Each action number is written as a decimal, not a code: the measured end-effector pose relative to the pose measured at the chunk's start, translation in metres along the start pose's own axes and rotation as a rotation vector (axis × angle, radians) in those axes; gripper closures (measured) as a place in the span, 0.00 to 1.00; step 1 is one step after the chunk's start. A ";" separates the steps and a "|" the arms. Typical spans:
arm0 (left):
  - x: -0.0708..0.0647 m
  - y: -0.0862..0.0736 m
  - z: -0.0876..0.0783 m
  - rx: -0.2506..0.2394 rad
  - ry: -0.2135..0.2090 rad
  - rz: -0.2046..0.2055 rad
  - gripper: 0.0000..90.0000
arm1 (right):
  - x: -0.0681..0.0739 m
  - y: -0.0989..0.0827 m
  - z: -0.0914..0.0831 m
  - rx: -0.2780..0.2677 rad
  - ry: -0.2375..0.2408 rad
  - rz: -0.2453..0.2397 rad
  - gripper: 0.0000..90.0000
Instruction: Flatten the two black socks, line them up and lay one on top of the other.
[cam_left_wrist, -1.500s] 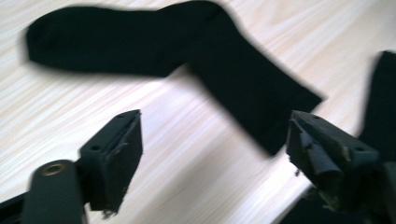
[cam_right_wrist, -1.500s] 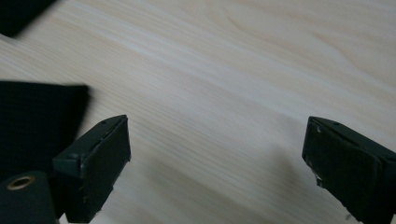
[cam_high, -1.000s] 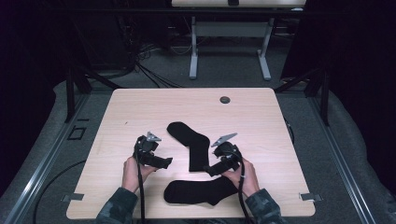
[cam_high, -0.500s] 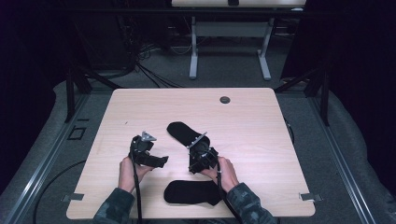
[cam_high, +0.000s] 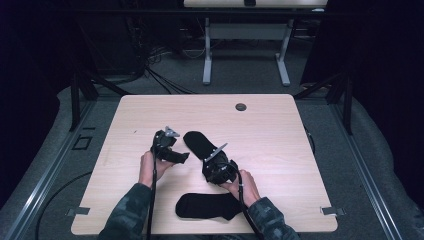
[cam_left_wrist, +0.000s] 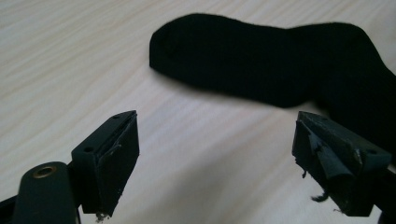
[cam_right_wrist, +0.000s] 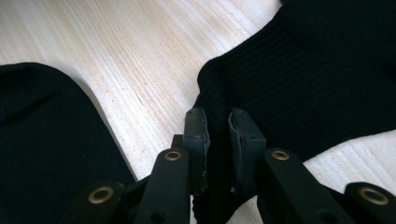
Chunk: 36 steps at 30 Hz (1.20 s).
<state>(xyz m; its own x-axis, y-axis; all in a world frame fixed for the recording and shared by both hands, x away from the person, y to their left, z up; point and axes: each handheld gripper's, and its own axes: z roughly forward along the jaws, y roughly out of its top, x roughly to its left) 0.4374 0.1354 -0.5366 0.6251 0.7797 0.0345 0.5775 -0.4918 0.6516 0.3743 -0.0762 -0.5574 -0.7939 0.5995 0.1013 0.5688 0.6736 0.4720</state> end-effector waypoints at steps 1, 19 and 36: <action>0.000 0.005 0.006 0.006 0.001 0.004 0.18 | 0.000 0.000 0.000 -0.001 0.000 -0.001 0.87; 0.009 0.022 0.057 0.085 -0.058 0.056 0.51 | 0.000 0.000 0.000 0.001 -0.004 -0.023 0.88; 0.009 0.011 0.046 -0.019 -0.109 0.034 0.97 | -0.002 -0.009 -0.010 -0.077 -0.032 -0.004 0.89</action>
<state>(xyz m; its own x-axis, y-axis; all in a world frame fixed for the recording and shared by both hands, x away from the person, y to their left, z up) 0.4734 0.1188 -0.5634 0.6982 0.7155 -0.0250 0.5458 -0.5093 0.6654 0.3682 -0.0878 -0.5532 -0.7884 0.6109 0.0718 0.5462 0.6416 0.5385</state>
